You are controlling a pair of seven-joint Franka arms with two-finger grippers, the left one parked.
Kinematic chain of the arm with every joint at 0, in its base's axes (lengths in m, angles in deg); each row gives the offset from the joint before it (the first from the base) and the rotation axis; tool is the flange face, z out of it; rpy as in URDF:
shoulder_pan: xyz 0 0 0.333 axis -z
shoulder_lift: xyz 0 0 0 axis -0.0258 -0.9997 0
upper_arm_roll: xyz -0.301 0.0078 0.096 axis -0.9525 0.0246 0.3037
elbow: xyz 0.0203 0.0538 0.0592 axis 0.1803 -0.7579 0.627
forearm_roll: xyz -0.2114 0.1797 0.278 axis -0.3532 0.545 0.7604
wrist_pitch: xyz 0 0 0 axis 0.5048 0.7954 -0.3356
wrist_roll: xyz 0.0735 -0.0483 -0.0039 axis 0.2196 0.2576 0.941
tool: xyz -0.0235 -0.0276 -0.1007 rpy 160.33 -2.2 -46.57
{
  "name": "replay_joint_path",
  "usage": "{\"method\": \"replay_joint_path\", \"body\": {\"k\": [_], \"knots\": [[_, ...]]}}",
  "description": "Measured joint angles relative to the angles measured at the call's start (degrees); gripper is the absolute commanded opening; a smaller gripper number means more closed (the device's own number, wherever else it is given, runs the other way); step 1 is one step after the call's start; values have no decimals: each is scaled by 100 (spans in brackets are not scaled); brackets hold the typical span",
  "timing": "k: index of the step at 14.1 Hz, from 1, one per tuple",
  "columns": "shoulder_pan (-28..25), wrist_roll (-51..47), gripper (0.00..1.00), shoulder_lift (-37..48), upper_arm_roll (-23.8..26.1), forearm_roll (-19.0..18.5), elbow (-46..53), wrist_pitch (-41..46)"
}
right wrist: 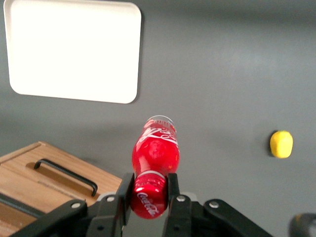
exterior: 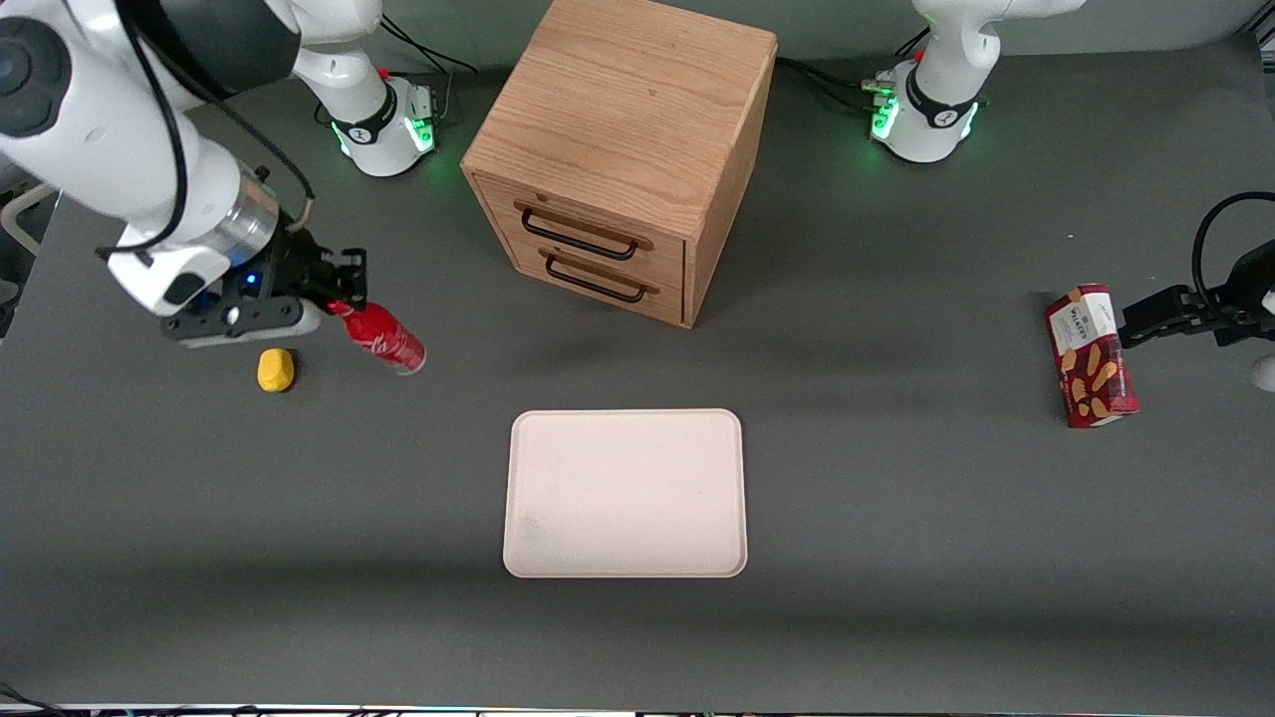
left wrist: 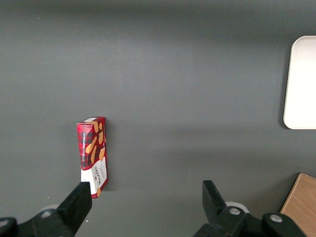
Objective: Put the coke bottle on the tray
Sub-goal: 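Lift the held bottle and carry it toward the white tray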
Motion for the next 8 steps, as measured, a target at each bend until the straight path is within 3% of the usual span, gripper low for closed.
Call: {"method": "replay_joint_path", "body": {"k": [3, 8], "knots": [[-55, 13, 0, -975, 296, -425, 1093, 96], [-269, 13, 0, -2296, 406, -619, 2173, -456]]}}
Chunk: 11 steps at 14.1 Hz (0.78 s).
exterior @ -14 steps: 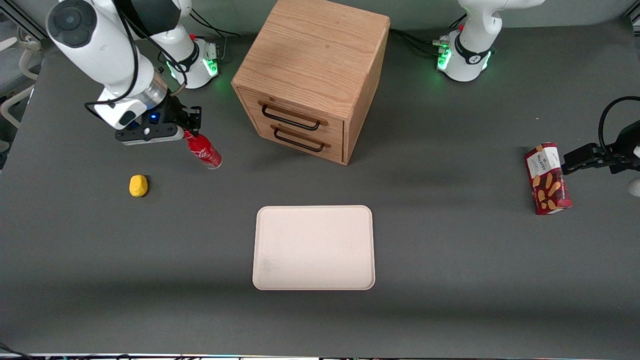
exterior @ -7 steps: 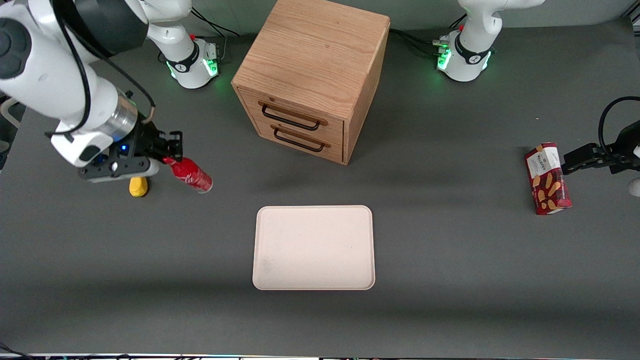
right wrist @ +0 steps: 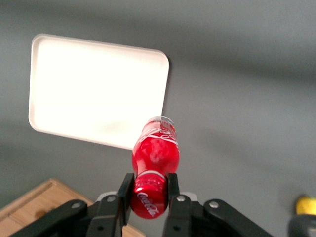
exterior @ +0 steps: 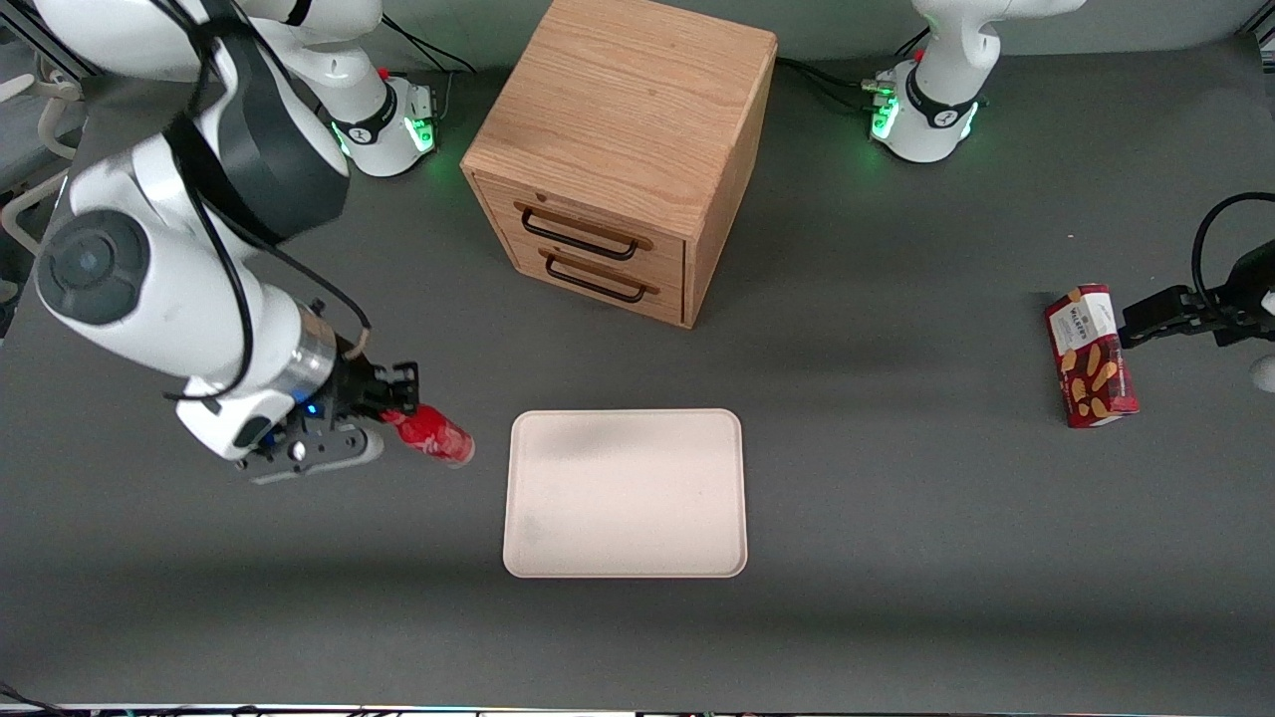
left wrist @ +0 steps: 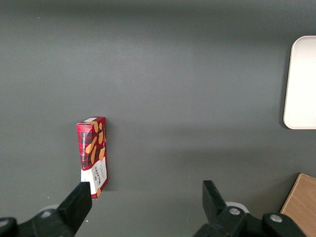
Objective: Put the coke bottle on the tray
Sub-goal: 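Lift the held bottle and carry it toward the white tray, then stand the bottle upright on the tray corner and open the right gripper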
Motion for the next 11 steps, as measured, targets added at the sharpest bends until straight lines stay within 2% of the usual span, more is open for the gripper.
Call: {"method": "replay_joint_path", "body": {"k": [2, 5, 11], "knots": [[-43, 5, 0, -409, 13, -146, 68, -506], [-256, 4, 0, -939, 28, -659, 108, -1079], [-399, 4, 0, -1437, 32, -737, 169, -1748]]}}
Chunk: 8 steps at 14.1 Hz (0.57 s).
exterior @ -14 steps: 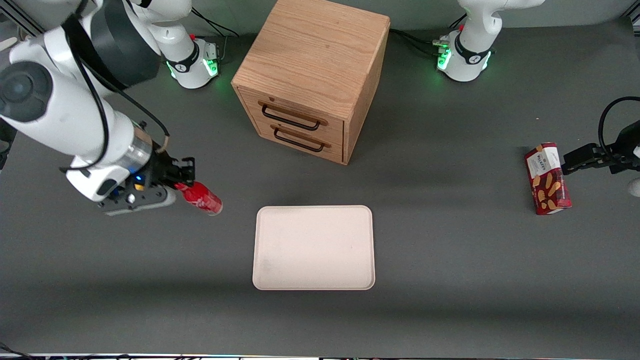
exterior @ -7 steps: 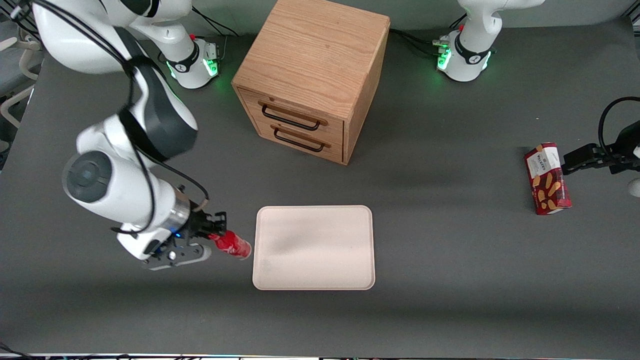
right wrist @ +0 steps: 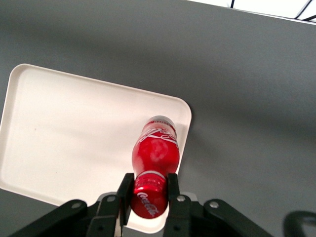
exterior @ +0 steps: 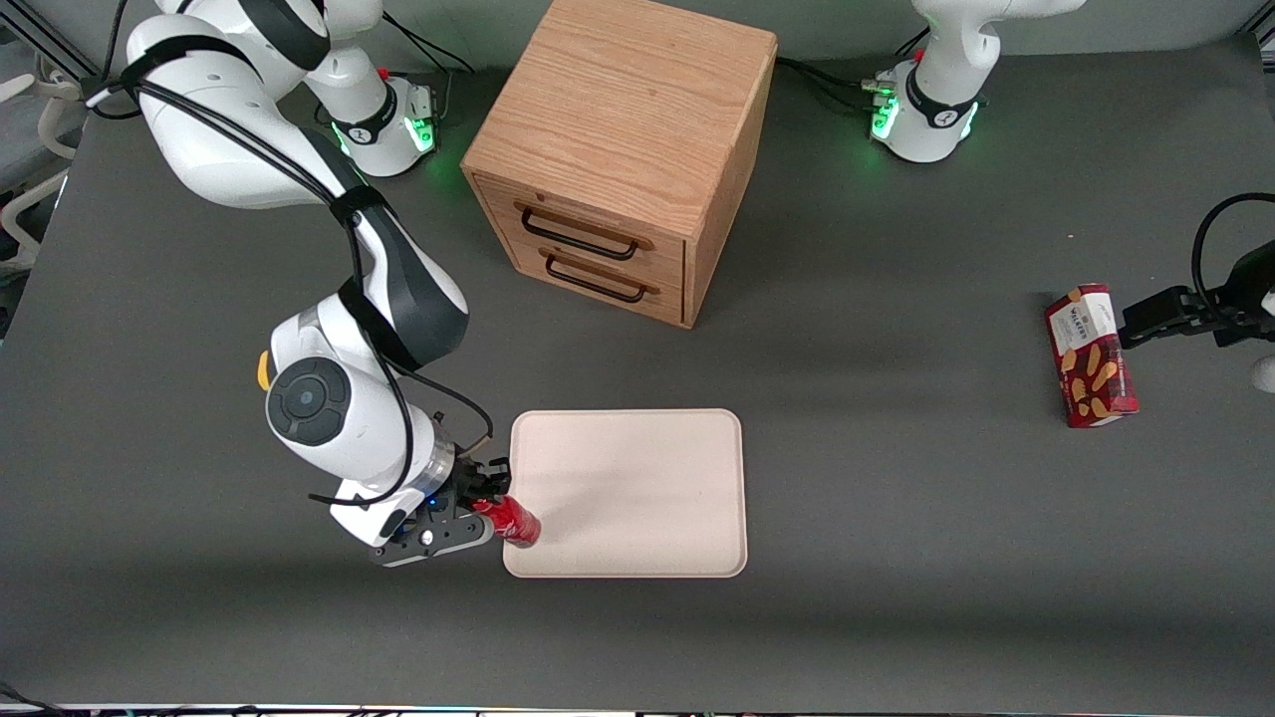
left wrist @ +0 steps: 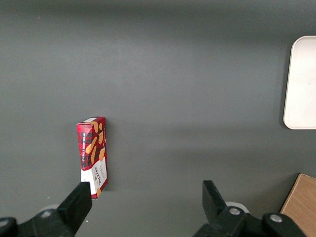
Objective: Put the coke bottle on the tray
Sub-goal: 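Stand the bottle upright on the tray corner and open the right gripper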
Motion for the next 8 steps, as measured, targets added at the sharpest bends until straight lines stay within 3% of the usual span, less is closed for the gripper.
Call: {"method": "replay_joint_path", "body": {"k": [5, 6, 8], "knots": [[-41, 0, 0, -250, 5, -1, 33, -161], [-41, 0, 4, -276, 5, -1, 33, -161], [-41, 0, 37, -291, 5, -1, 34, -161]]}}
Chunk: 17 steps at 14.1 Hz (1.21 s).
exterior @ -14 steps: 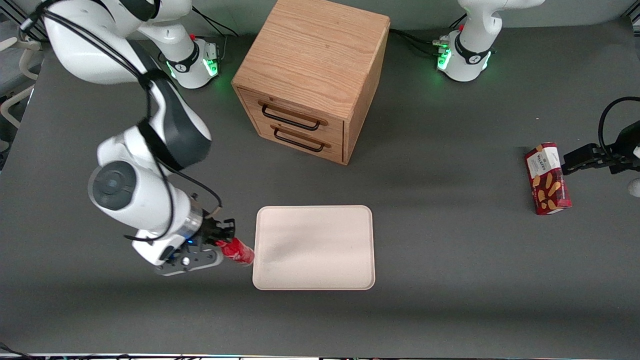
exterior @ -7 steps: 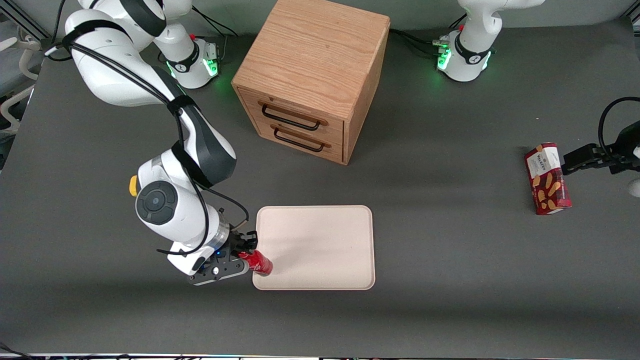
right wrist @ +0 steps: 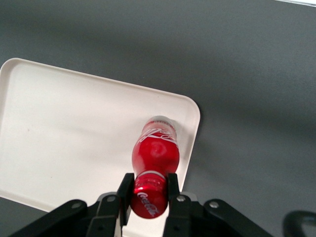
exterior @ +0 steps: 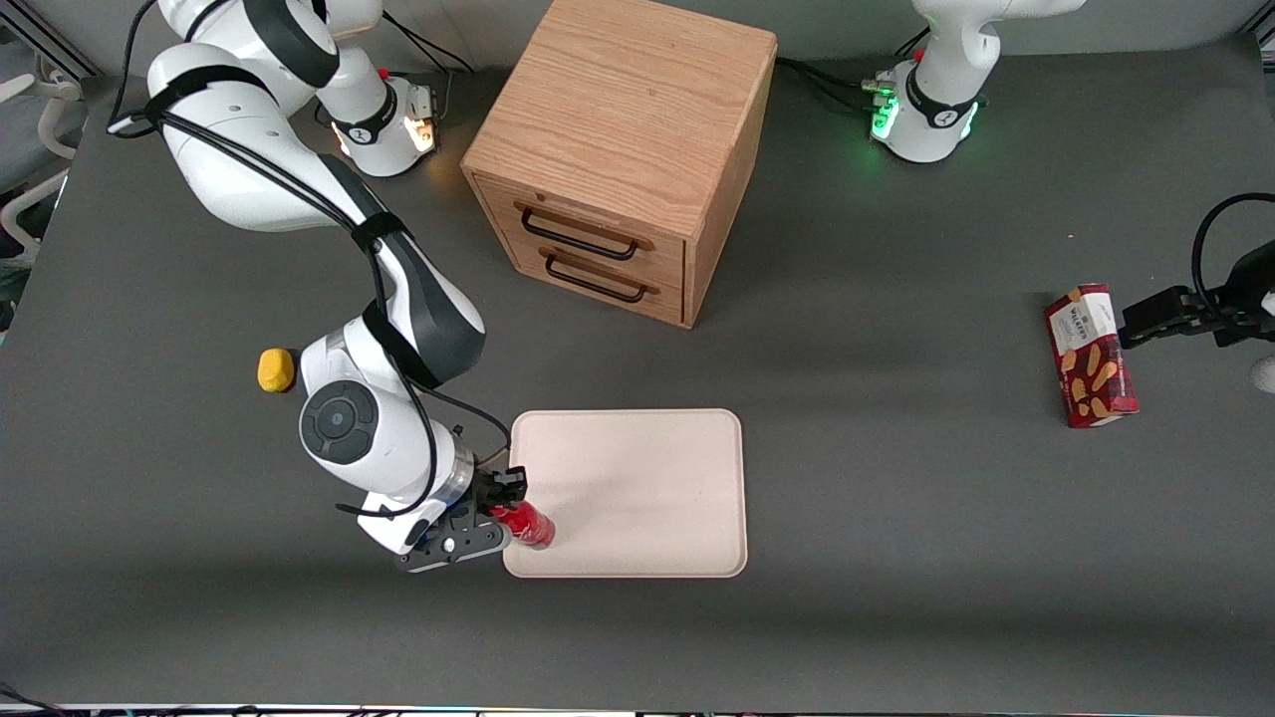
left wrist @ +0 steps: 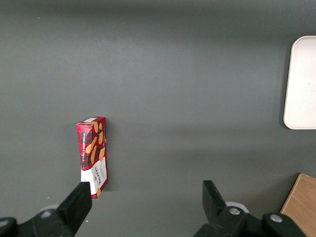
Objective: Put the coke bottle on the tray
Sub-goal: 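Stand the bottle upright on the tray corner and open the right gripper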
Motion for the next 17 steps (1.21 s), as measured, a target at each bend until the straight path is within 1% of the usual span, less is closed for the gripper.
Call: {"method": "replay_joint_path", "body": {"k": [1, 2, 3, 4, 5, 6, 9, 14, 17], "knots": [[0, 0, 55, 0, 0, 0, 2, 0], [0, 0, 65, 0, 0, 0, 5, -2], [0, -2, 77, 1, 1, 0, 16, -4], [1, -7, 79, 1, 1, 0, 26, -4], [2, -9, 87, 1, 1, 0, 27, -4], [3, -11, 100, -1, 0, 0, 21, -19], [12, -14, 100, -9, 0, 0, 14, -205], [19, -14, 100, 8, 0, 0, 3, -219], [46, -30, 100, 415, -4, 9, -401, -198]]}}
